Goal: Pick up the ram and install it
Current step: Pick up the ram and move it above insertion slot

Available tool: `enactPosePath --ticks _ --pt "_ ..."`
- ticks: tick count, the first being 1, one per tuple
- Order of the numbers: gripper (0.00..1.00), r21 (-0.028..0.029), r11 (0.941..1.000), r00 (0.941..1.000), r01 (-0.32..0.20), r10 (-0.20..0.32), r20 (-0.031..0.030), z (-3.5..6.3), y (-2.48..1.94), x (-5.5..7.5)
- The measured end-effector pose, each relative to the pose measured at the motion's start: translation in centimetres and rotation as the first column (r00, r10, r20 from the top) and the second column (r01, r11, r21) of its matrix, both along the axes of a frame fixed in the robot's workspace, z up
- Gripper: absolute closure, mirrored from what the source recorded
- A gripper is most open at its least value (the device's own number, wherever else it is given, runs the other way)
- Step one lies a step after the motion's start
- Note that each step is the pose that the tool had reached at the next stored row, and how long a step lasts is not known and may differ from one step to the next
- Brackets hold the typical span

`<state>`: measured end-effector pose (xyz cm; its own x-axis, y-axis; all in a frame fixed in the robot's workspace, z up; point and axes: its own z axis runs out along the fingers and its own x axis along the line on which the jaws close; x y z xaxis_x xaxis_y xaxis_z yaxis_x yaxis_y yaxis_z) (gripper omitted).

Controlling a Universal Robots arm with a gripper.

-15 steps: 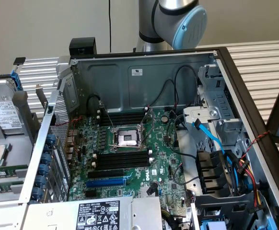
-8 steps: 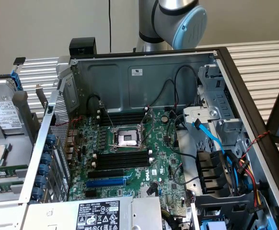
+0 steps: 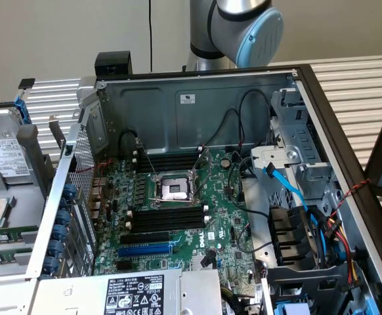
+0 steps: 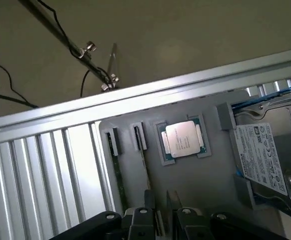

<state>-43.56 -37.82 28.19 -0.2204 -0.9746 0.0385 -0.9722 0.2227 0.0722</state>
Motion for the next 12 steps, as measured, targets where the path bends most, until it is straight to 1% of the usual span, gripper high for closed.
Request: enactPosePath --ticks 4,8,12 --pt "0.76 0.0000 0.9986 0.9986 -0.053 0.053 0.0000 -0.28 0.00 0.00" --pt "0.76 -0.0004 0.9962 0.9962 -0.087 0.087 0.0003 -0.43 -0.03 -0.01" --pt "0.76 -0.0014 0.9940 0.9940 -0.110 0.110 0.0042 -0.57 -0.07 -0.01"
